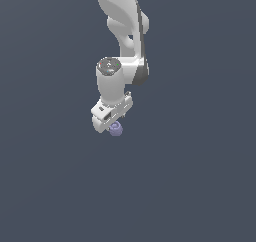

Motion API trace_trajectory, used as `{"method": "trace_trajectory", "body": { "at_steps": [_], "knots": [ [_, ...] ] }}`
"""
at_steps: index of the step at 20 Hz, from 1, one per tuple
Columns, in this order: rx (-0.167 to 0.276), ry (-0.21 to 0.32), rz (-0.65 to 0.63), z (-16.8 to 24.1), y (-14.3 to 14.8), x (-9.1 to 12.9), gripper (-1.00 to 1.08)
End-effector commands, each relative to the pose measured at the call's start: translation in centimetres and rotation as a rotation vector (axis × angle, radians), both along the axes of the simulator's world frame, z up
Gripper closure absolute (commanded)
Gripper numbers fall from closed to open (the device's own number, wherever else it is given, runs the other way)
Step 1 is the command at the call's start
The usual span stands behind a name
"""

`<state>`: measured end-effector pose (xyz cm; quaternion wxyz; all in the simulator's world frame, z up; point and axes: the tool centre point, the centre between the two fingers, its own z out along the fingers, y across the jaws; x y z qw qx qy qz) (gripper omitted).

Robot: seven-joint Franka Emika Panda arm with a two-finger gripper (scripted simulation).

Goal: Pick up the object and move it to a goal position.

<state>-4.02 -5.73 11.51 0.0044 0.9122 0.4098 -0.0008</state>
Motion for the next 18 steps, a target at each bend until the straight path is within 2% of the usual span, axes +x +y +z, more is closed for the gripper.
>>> {"method": "trace_trajectory", "body": {
  "at_steps": [1,9,18],
  "knots": [
    [0.002,0.001,0.052,-0.4,-0.1,-0.3,-0.92],
    [0.007,0.003,0.154,-1.2,-0.3,-0.9,-0.92],
    [0.008,0.003,0.172,-1.5,-0.3,-1.0,-0.92]
  ]
}}
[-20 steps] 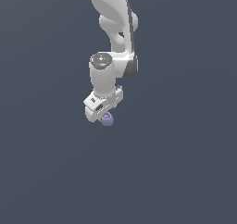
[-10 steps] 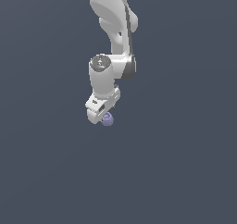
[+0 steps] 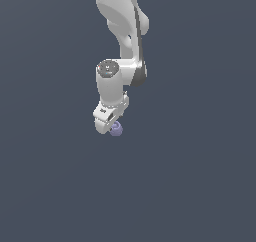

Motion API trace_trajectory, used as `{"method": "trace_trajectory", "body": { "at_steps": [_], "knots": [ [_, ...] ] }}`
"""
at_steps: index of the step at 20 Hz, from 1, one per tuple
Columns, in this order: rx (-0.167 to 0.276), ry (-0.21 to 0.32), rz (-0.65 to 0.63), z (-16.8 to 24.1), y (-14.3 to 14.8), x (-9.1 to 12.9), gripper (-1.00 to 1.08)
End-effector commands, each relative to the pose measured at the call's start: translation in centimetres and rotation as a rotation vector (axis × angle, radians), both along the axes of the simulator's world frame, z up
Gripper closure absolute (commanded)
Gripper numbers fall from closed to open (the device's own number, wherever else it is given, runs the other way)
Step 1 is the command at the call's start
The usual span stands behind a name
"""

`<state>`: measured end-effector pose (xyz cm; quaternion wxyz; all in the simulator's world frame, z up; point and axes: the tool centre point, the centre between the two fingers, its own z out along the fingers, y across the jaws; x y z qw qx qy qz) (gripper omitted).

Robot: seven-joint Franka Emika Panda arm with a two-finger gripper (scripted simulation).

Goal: Pick up the object and move it to a goal position.

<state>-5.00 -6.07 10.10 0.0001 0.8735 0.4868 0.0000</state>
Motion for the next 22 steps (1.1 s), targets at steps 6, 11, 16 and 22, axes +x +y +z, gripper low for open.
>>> {"method": "trace_trajectory", "body": {
  "at_steps": [6,11,16,22],
  "knots": [
    [0.0,0.0,0.002,-2.1,0.0,-0.1,-0.92],
    [0.0,0.0,0.004,-4.3,0.0,-0.1,-0.92],
    [0.0,0.0,0.005,-5.0,0.0,-0.1,-0.92],
    [0.0,0.0,0.005,-5.0,0.0,-0.1,1.08]
  ]
}}
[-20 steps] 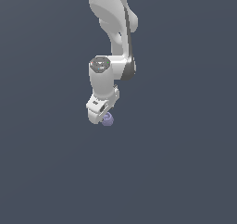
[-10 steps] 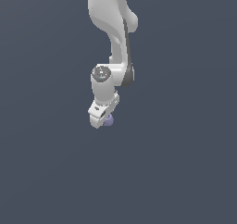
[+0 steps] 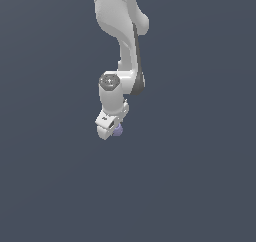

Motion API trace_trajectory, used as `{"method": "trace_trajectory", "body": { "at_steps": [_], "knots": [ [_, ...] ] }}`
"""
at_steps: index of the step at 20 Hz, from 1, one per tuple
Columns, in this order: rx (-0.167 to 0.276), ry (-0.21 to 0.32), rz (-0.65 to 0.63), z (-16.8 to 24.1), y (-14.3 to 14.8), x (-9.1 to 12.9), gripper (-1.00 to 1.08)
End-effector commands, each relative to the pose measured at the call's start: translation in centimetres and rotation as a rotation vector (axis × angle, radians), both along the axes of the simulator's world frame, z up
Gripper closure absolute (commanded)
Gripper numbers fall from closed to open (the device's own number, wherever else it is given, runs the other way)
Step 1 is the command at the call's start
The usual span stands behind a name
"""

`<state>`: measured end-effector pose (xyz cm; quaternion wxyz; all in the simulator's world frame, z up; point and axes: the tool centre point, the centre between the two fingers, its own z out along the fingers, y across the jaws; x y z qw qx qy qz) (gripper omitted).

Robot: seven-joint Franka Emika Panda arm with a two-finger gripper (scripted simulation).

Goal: Pick up the object and move it to a goal position.

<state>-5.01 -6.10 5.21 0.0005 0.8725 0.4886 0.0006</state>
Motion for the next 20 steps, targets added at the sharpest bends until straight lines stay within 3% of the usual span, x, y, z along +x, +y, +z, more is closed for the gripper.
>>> {"method": "trace_trajectory", "body": {
  "at_steps": [1,11,20],
  "knots": [
    [0.0,0.002,0.0,-0.1,0.0,0.0,1.08],
    [0.0,0.0,0.0,1.1,0.2,0.2,1.08],
    [0.0,0.0,0.001,6.6,1.5,1.5,1.08]
  ]
}}
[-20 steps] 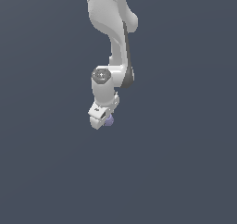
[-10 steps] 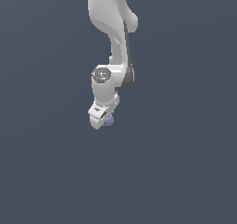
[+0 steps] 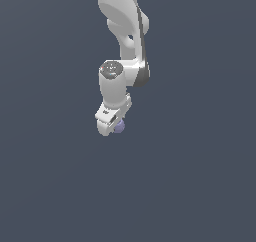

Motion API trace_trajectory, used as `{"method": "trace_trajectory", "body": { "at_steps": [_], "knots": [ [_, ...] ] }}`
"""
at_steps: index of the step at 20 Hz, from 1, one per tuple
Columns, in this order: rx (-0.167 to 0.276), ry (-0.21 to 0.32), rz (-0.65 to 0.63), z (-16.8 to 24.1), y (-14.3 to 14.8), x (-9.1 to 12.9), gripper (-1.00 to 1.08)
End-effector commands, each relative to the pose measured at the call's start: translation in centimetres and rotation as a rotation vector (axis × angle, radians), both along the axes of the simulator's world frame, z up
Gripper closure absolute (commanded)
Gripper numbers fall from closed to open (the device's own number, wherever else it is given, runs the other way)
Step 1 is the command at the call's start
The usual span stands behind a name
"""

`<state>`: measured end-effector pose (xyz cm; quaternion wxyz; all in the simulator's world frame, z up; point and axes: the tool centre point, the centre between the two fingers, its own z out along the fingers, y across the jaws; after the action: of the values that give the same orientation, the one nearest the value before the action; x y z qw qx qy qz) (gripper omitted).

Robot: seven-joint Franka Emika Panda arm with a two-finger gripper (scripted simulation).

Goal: Pick up the object and move it to a goal position.

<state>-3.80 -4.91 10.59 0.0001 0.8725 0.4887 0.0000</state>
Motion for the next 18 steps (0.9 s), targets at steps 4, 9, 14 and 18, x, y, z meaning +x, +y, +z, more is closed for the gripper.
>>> {"method": "trace_trajectory", "body": {
  "at_steps": [4,9,14,18],
  "knots": [
    [0.0,-0.001,0.001,5.0,1.1,1.2,1.08],
    [0.001,0.0,0.001,10.3,2.3,2.4,1.08],
    [0.001,0.0,0.001,15.4,3.4,3.7,1.08],
    [0.001,0.0,0.001,19.4,4.2,4.8,1.08]
  ]
}}
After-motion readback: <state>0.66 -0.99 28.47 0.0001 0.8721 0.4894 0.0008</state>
